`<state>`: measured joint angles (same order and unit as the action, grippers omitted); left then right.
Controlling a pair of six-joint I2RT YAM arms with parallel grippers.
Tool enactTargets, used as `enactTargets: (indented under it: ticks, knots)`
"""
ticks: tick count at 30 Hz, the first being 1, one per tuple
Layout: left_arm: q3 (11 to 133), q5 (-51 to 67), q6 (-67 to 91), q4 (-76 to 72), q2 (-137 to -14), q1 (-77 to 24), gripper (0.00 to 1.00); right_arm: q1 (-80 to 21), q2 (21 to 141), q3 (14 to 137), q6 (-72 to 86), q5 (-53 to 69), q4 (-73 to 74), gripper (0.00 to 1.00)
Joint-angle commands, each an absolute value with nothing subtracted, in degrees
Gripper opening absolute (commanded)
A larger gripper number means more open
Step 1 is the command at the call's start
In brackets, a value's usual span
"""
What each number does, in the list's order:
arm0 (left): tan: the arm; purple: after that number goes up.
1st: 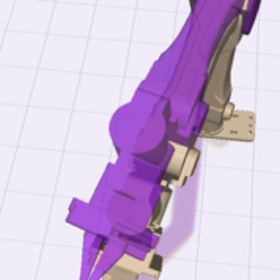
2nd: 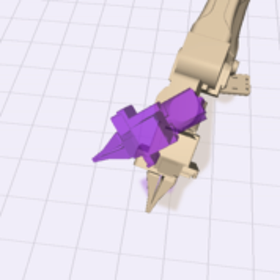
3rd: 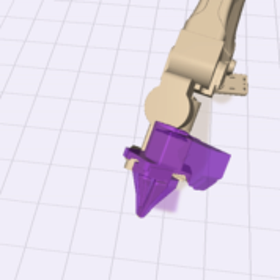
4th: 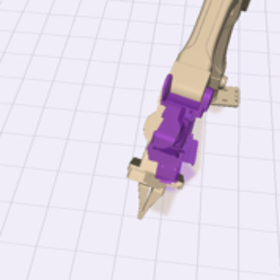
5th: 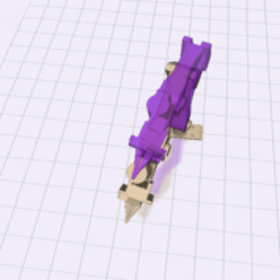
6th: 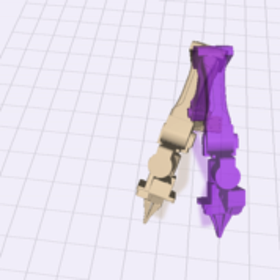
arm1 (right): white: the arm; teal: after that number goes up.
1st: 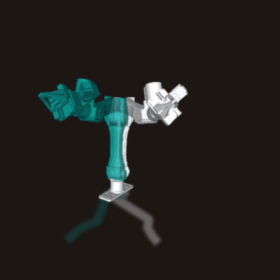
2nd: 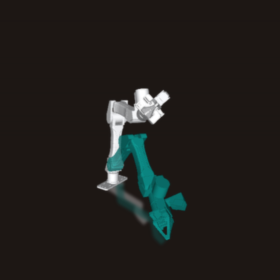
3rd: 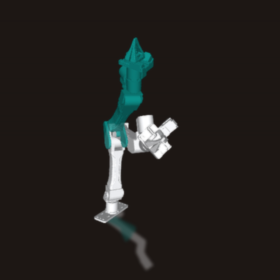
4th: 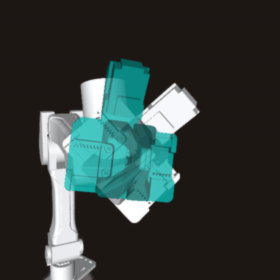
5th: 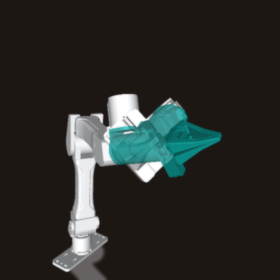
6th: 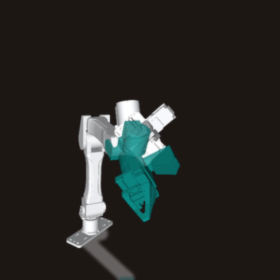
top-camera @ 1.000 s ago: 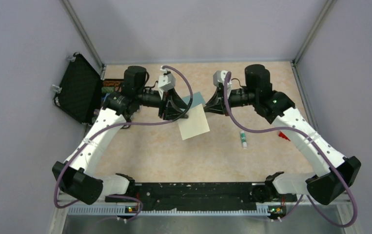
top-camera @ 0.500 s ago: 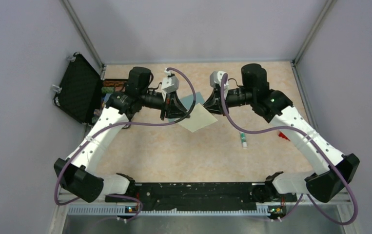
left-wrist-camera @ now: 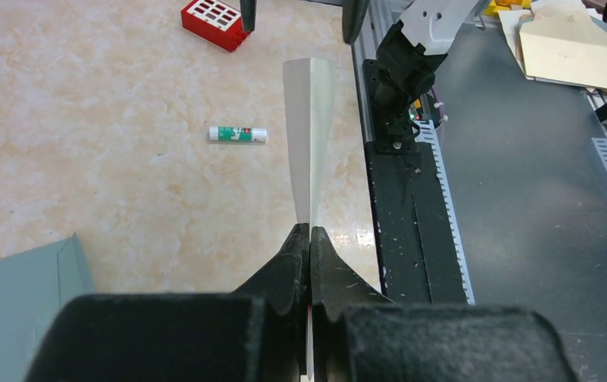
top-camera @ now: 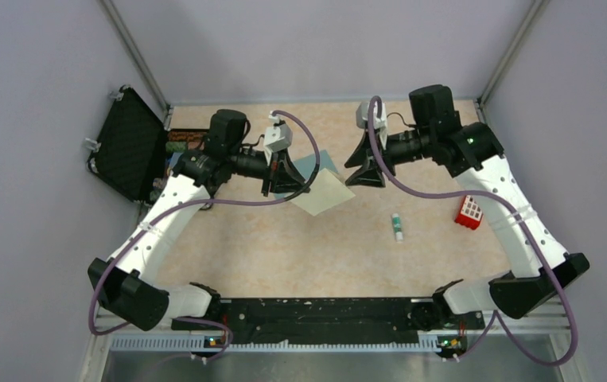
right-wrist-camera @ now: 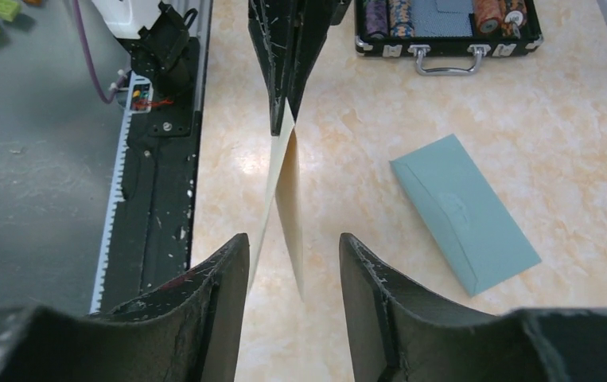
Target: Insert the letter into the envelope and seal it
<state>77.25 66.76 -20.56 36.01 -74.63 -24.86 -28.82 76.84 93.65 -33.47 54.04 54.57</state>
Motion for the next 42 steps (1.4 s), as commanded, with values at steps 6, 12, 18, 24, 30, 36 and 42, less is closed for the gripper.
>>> enactTargets:
  ticks: [6, 12, 18, 24, 30, 36, 42]
  knots:
    - [77.5, 67.1, -18.7, 31.7, -74.2, -25.0, 0.00, -27.9, 79.5, 96.4, -22.9, 58.8, 53.0, 0.53]
    - [77.7, 66.9, -17.4, 30.8, -74.2, -25.0, 0.00, -28.1, 79.9, 93.8, -15.1, 60.7, 43.8, 0.62]
    - [77.5, 66.7, -14.9, 28.8, -74.0, -25.0, 0.00, -29.8, 80.7, 92.1, -14.3, 61.8, 42.6, 0.52]
    - [76.9, 66.9, -13.5, 27.9, -73.8, -25.0, 0.00, -30.0, 81.3, 91.1, -13.4, 60.8, 41.5, 0.09]
    - [76.1, 65.9, -13.3, 30.5, -73.1, -24.4, 0.33, -28.6, 81.3, 92.0, -12.6, 62.3, 40.8, 0.00]
    - [74.4, 66.7, -12.3, 30.9, -72.6, -22.5, 0.30, -26.5, 81.0, 92.3, -11.6, 63.4, 40.3, 0.00]
    - [73.7, 67.7, -11.1, 29.4, -73.0, -22.5, 0.11, -26.5, 81.0, 90.7, -7.8, 64.2, 36.4, 0.00]
